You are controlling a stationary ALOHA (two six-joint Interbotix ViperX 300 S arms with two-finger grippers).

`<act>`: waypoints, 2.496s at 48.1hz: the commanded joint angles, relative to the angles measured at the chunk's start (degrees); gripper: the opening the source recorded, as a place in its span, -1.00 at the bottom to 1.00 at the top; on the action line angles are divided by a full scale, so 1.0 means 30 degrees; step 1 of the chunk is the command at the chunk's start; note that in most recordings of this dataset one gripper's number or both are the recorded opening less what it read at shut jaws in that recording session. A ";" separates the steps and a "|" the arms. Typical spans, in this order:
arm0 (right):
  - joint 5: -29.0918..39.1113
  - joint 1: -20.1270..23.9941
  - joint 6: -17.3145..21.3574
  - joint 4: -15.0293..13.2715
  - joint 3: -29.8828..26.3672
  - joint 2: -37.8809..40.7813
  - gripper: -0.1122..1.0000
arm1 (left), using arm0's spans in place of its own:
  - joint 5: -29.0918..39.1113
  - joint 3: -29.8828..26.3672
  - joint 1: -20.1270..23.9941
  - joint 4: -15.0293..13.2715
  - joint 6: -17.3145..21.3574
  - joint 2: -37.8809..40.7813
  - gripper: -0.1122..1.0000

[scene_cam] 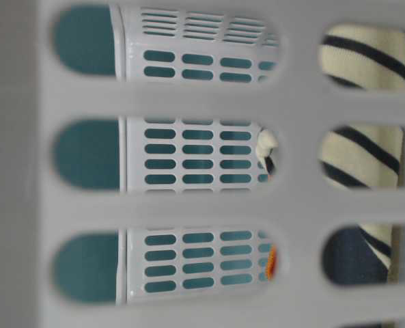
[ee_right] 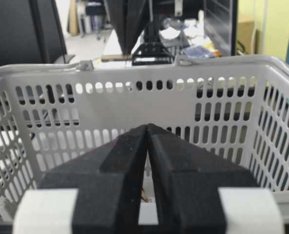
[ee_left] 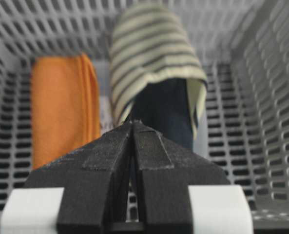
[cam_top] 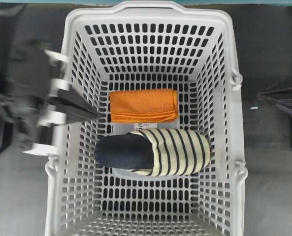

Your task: Pick up the slipper from the shopping basket with the left arm.

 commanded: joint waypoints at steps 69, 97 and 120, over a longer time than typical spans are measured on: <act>-0.0059 0.0293 0.0000 0.0059 0.0234 -0.0088 -0.80 | 0.8994 -1.1572 -0.1377 0.0059 -0.2812 1.4824 0.83; -0.0029 0.0293 0.0029 0.0059 0.0322 -0.0088 -0.80 | 0.8613 -1.1338 -0.1055 0.0059 -0.2988 1.3799 -0.72; -0.0029 0.0293 0.0029 0.0059 0.0381 -0.0117 -0.80 | 1.6494 -1.9688 -0.1494 0.0088 -0.2373 1.3564 -0.72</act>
